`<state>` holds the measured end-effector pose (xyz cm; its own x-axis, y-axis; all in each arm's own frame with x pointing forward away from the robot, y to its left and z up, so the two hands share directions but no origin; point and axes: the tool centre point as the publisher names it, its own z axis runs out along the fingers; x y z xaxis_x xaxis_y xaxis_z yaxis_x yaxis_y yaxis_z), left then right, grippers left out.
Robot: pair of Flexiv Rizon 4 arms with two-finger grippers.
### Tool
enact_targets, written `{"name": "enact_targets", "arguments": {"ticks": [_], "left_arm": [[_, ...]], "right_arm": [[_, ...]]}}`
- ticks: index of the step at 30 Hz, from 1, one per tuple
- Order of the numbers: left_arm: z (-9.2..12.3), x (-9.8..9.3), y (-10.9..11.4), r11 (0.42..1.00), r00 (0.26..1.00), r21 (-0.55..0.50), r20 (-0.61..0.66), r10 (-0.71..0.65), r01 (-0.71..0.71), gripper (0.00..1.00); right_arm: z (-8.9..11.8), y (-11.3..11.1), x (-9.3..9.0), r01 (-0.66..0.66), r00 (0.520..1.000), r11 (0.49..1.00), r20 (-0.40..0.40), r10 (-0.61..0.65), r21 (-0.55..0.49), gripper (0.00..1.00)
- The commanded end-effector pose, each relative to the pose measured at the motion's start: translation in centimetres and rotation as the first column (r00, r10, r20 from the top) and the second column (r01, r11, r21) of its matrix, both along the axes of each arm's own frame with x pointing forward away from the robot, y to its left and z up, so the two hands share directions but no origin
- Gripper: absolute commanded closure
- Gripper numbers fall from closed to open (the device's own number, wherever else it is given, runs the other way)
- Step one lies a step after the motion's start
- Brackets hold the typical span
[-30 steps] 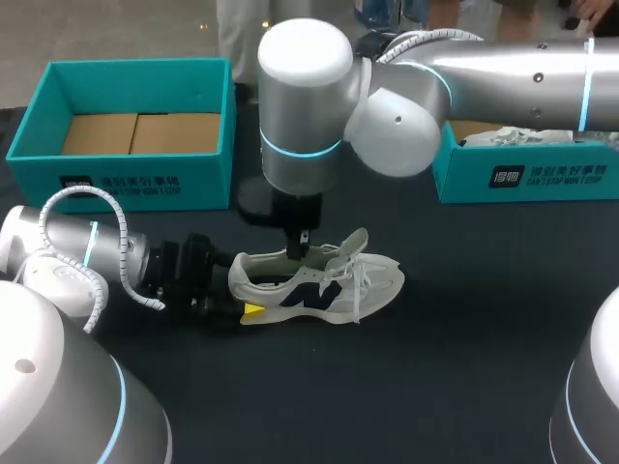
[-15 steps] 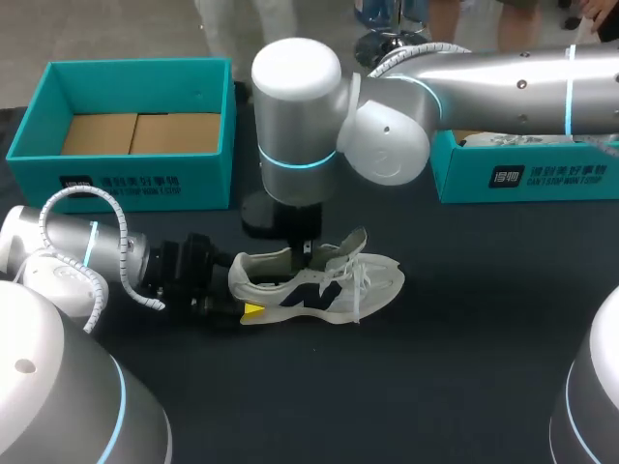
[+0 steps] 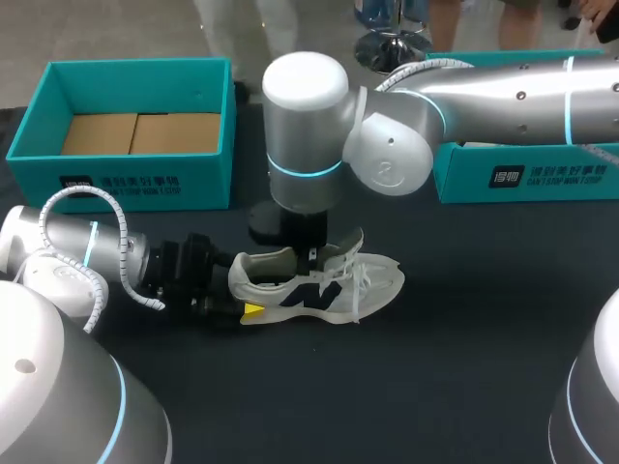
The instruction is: Take the shoe out of the shoebox, open the shoe tongue, remove and reinsert the insole, then place the shoe into the shoebox
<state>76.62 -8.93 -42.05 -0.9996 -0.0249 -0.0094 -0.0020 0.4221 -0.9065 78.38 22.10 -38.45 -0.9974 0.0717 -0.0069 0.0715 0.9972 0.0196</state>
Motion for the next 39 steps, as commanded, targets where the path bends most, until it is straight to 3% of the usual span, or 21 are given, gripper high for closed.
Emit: {"name": "enact_targets", "arguments": {"ticks": [1, 6, 7, 8, 9, 12, 20, 31, 39], "left_arm": [[-0.2, 0.1, 0.0, 1.000, 1.000, 0.004, 0.000, 0.000, 0.000, 1.00], [-0.2, 0.1, 0.0, 1.000, 1.000, 0.004, 0.000, 0.000, 0.000, 1.00], [-0.2, 0.1, 0.0, 1.000, 1.000, 0.004, 0.000, 0.000, 0.000, 1.00], [-0.2, 0.1, 0.0, 1.000, 1.000, 0.004, 0.000, 0.000, 0.000, 1.00], [-0.2, 0.1, 0.0, 1.000, 1.000, 0.004, 0.000, 0.000, 0.000, 1.00], [-0.2, 0.1, 0.0, 1.000, 1.000, 0.004, 0.000, 0.000, 0.000, 1.00], [-0.2, 0.1, 0.0, 1.000, 1.000, 0.004, 0.000, 0.000, 0.000, 1.00], [-0.2, 0.1, 0.0, 1.000, 1.000, 0.004, 0.000, 0.000, 0.000, 1.00], [-0.2, 0.1, 0.0, 1.000, 1.000, 0.004, 0.000, 0.000, 0.000, 1.00]], "right_arm": [[-0.8, 0.2, 0.6, 0.000, 1.000, 1.000, -0.001, 0.000, 0.002, 1.00], [-1.0, 0.4, 1.0, -0.006, 1.000, 1.000, 0.000, 0.006, 0.012, 1.00], [-1.0, 0.5, 1.2, -0.009, 1.000, 1.000, -0.001, 0.009, 0.013, 0.96], [-1.1, 0.5, 1.2, -0.012, 1.000, 1.000, -0.003, 0.012, 0.014, 0.84], [-1.2, 0.6, 1.3, -0.017, 1.000, 1.000, -0.009, 0.017, 0.015, 0.79], [-1.5, 0.6, 1.4, -0.026, 0.999, 0.999, -0.027, 0.027, 0.019, 0.82], [-2.3, 0.6, 1.3, -0.035, 0.998, 0.999, -0.055, 0.036, 0.017, 0.79], [-3.3, 0.9, 1.1, -0.058, 0.991, 0.998, -0.120, 0.062, 0.037, 0.57], [-3.8, 1.1, 0.0, -0.069, 0.973, 0.995, -0.214, 0.082, 0.068, 0.59]]}}
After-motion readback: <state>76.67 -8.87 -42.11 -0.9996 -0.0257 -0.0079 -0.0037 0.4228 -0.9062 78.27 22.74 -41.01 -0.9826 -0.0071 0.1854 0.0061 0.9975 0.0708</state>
